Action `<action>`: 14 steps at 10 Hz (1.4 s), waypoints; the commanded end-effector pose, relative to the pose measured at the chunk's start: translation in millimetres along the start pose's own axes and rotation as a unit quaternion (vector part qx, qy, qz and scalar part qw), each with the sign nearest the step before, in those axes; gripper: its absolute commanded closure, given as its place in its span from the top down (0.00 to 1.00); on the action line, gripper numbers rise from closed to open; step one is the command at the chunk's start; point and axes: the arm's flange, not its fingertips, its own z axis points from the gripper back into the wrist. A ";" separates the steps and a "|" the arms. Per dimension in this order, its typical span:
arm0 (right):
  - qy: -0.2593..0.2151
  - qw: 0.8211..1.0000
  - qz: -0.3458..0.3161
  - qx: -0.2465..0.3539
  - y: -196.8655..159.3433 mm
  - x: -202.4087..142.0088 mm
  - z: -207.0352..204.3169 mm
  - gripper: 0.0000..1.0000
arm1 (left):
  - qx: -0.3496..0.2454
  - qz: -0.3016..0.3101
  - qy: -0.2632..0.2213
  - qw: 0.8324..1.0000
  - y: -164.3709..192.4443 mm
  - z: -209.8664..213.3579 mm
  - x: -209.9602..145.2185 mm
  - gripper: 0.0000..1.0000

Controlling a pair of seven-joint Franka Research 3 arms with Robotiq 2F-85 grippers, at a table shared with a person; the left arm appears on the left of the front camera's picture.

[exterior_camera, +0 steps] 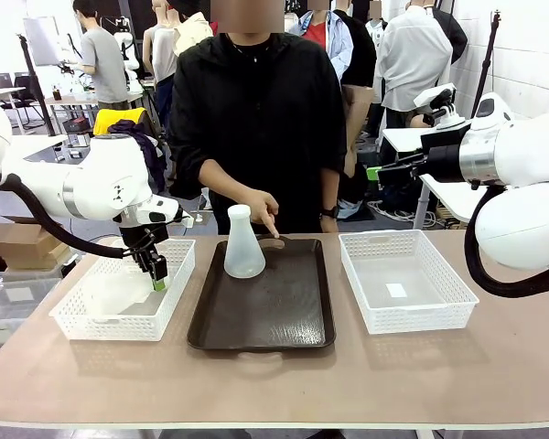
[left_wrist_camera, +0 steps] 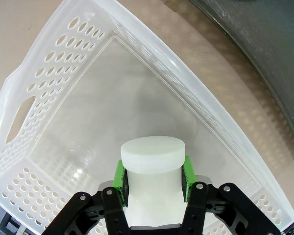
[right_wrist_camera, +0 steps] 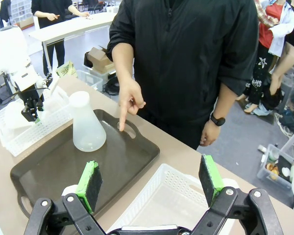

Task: Prepare the laboratory tools.
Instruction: Place the picked Big flask upright in the Handle tray as directed by the person.

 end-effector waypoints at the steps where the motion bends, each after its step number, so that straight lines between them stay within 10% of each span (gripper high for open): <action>1: -0.006 1.000 0.002 -0.002 -0.2 0.9 0.1 1.00 | 0.000 0.000 0.000 1.000 0.8 -0.6 -0.4 0.00; 8: -0.006 1.000 0.002 -0.002 -0.2 0.9 0.1 1.00 | 0.023 -0.022 -0.027 0.999 -2.0 8.9 -1.4 0.00; 14: -0.006 1.000 0.002 -0.002 -0.2 0.9 0.1 1.00 | 0.053 -0.047 -0.077 0.995 -5.8 132.9 -27.6 0.00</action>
